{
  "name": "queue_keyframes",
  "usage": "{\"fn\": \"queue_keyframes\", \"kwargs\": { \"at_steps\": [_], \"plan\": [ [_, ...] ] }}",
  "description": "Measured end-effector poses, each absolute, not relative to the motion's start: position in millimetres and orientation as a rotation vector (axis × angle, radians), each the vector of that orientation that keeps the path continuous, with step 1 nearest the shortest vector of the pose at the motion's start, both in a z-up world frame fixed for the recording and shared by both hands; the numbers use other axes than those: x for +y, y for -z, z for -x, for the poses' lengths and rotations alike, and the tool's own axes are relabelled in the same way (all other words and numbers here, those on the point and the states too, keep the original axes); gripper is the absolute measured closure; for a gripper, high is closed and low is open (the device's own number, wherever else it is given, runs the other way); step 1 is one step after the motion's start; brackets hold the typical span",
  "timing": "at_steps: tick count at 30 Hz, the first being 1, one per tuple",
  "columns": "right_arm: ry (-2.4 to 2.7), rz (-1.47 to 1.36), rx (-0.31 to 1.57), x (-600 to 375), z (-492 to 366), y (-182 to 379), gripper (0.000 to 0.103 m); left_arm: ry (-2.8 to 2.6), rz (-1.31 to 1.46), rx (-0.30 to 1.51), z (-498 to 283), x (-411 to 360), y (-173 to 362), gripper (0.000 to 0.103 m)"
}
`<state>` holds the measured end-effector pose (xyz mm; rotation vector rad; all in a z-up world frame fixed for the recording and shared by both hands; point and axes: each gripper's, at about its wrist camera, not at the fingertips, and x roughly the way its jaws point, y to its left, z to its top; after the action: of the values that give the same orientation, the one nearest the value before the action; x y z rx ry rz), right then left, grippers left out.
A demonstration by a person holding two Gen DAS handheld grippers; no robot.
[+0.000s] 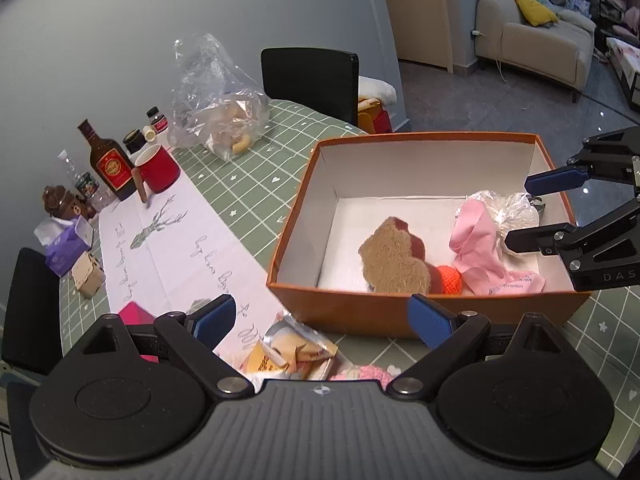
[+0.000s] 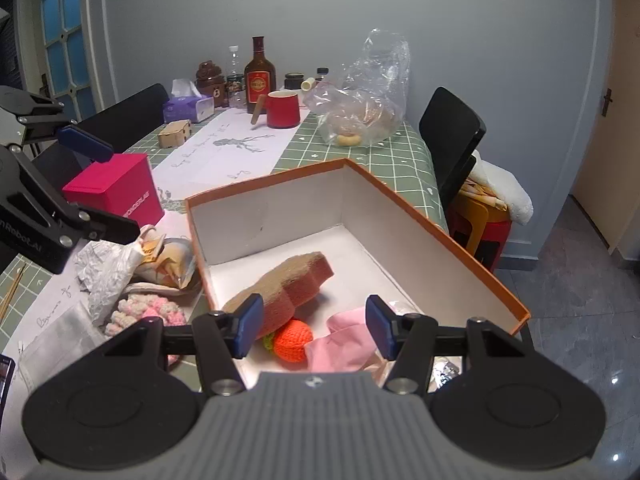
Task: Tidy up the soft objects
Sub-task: 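Move both tools back from the box toward the plush bear and mesh sponge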
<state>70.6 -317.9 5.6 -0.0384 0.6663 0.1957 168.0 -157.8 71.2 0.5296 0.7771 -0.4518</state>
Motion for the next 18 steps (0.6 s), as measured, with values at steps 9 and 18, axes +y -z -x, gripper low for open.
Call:
{"fn": "queue_keyframes", "kwargs": {
  "at_steps": [9,18],
  "plan": [
    [-0.227,0.073,0.654,-298,-55,-8,0.046,0.43,-0.511,0.802,-147,-112,-59,0.0],
    [-0.271,0.144,0.667,-265,-45,-2,0.046,0.388,-0.458,0.821,-128,-61,-50,0.0]
  ]
}}
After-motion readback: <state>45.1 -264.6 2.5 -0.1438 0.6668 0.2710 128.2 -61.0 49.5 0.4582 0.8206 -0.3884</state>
